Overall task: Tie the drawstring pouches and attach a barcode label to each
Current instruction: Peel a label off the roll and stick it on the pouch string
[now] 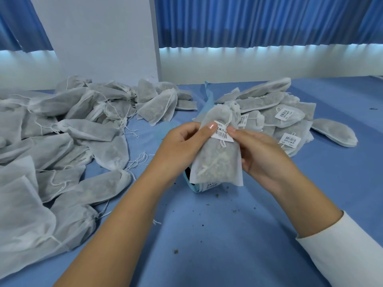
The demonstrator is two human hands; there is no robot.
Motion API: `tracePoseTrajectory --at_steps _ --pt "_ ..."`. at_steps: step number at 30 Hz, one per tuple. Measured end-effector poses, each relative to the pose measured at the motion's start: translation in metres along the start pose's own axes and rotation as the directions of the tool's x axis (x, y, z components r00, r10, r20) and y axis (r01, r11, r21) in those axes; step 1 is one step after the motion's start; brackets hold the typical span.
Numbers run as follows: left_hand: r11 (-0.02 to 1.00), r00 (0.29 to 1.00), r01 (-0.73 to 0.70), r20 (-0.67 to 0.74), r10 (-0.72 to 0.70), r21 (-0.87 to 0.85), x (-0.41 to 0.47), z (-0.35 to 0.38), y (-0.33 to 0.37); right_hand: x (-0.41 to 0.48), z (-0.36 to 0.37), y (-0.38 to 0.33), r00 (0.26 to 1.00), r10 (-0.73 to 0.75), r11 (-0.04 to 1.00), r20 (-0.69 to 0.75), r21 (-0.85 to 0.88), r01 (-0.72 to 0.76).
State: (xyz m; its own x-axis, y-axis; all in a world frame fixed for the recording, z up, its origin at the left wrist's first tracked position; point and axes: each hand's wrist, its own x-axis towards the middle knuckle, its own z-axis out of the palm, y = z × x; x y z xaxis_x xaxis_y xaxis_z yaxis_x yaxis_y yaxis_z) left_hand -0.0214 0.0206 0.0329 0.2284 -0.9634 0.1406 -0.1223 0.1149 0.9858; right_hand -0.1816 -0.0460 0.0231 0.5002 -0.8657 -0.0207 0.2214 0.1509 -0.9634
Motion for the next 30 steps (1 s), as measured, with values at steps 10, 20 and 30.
tracePoseTrajectory --at_steps 10,20,30 --pt "0.995 0.996 0.050 -0.072 -0.057 -0.090 0.002 -0.002 0.002 -0.003 0.000 -0.001 0.996 -0.053 0.999 0.075 -0.002 0.053" --pt "0.972 0.961 0.058 -0.249 -0.116 -0.229 0.007 0.000 -0.002 -0.008 0.007 -0.001 0.998 -0.054 0.975 0.022 -0.215 0.057" --pt "0.913 0.924 0.053 -0.326 -0.198 -0.404 0.014 -0.011 -0.005 0.005 -0.018 -0.012 0.988 -0.153 0.964 -0.007 -0.220 0.147"
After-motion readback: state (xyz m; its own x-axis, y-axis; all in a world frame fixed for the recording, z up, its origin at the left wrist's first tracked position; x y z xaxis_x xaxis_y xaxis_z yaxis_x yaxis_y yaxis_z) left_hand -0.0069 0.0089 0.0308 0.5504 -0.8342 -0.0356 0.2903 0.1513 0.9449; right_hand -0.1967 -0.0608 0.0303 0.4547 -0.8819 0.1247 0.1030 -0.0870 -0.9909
